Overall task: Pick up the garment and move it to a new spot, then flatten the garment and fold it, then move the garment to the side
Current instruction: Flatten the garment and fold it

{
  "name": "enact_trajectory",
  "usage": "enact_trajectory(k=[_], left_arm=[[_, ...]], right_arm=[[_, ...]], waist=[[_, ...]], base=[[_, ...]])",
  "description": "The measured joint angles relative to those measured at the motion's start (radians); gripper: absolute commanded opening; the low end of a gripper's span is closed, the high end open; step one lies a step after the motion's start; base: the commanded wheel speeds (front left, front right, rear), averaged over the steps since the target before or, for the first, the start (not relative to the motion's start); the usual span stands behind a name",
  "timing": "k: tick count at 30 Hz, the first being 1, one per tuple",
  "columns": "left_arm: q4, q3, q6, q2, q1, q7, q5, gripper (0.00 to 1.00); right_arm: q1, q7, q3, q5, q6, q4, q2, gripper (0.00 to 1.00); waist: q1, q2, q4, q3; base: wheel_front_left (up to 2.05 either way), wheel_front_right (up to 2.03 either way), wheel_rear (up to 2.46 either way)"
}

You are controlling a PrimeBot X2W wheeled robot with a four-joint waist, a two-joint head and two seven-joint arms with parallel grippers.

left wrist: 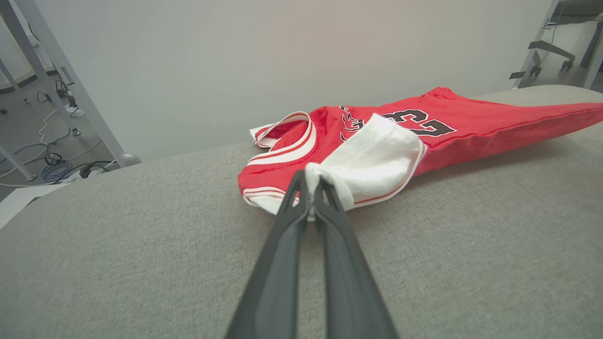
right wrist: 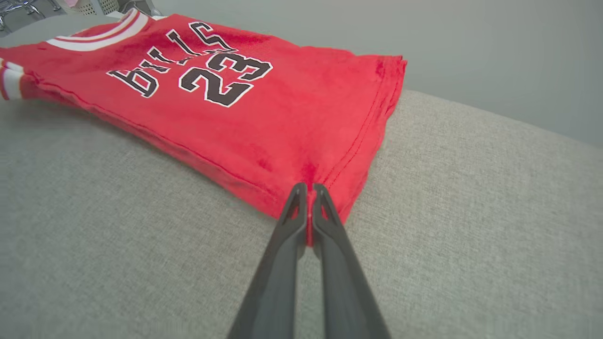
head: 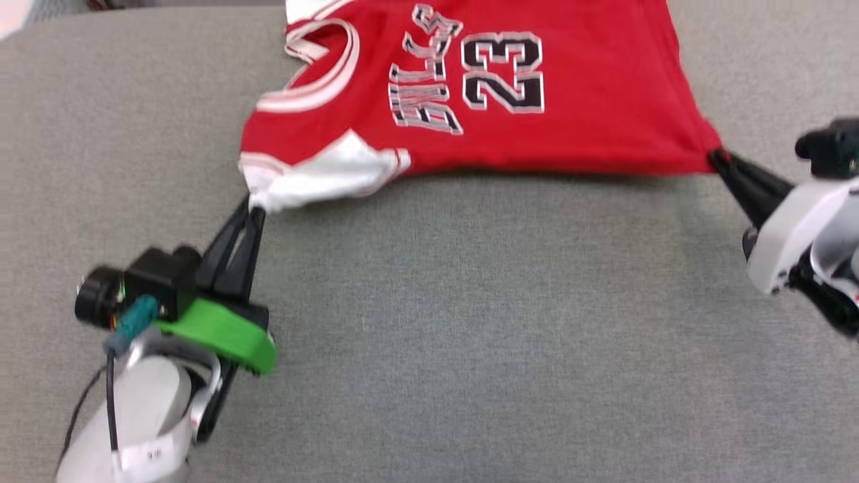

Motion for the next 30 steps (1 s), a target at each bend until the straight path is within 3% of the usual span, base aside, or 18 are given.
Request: enact_trajectory(k=[16,30], left_arm=[[-0.053,-0.039,0.045,0.005,0.449,0.023,-0.132,0.00],[-0.044,-0.091,0.047,-0.008,0.587,0.053,-0.179,0.00]], right_arm=[[0.466,-0.015,-0.090,0.065,0.000,-0.109,-0.053,0.00],[0.801,0.022,-0.305,0.023,0.000,-0.183,-0.022,0.00]], waist=[[0.0000,0.0000,0.008,-0.230],[0.0000,0.0000,0.029,-0.304]], base=[[0.00,0.00,0.00],[0.00,0.00,0.00]])
